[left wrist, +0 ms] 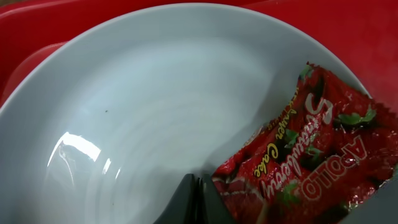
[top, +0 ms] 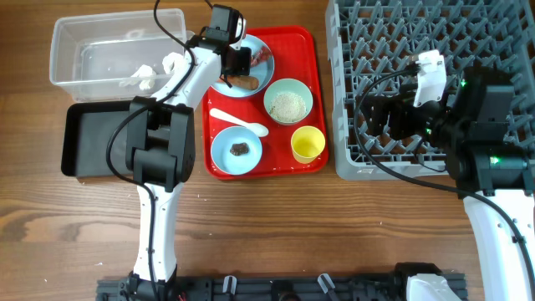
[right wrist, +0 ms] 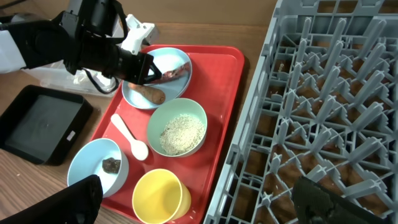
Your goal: Sort waste into correct bins and load items into the dishwasher rack
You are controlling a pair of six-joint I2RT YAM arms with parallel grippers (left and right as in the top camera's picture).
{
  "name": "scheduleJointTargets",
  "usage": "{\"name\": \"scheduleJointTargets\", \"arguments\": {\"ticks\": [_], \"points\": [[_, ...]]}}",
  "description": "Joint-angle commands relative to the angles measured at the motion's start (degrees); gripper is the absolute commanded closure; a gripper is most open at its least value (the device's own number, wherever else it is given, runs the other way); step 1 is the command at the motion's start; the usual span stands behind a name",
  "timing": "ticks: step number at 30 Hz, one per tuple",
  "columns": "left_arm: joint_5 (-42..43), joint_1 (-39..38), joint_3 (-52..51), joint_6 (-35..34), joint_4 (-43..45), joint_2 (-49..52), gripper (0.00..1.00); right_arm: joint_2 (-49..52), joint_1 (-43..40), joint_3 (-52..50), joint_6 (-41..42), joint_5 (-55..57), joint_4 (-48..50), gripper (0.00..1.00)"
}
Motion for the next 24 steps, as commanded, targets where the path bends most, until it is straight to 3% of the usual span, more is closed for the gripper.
{"name": "scheduleJointTargets", "arguments": {"ticks": [1,14,19,23,24], "points": [[0.7,-0.3,0.0,0.6,0.0,0.6,0.96,0.1,0.2,1.3,-1.0,-1.0,0.0,0.01],[0.3,3.9,2.9,-7.2,-0.9,-16.7,0.96,0.1,0.2,1.3,-1.0,-1.0,0.0,0.02],[0.3,6.0,2.9,-7.3,-4.5,-21.4,0.96,0.2,0.3,1.3,-1.0,-1.0,0.0,0.01],[2.6,6.1,2.8,-0.4,-4.4,-20.9,0.96,0.2,0.2,1.3,-1.0,-0.9,0.0,0.01],[4.5,5.9,2.7,2.6,-4.3,-20.1,0.92,0.2,0.2,1.3,-1.0,-0.9,0.0,0.01]]}}
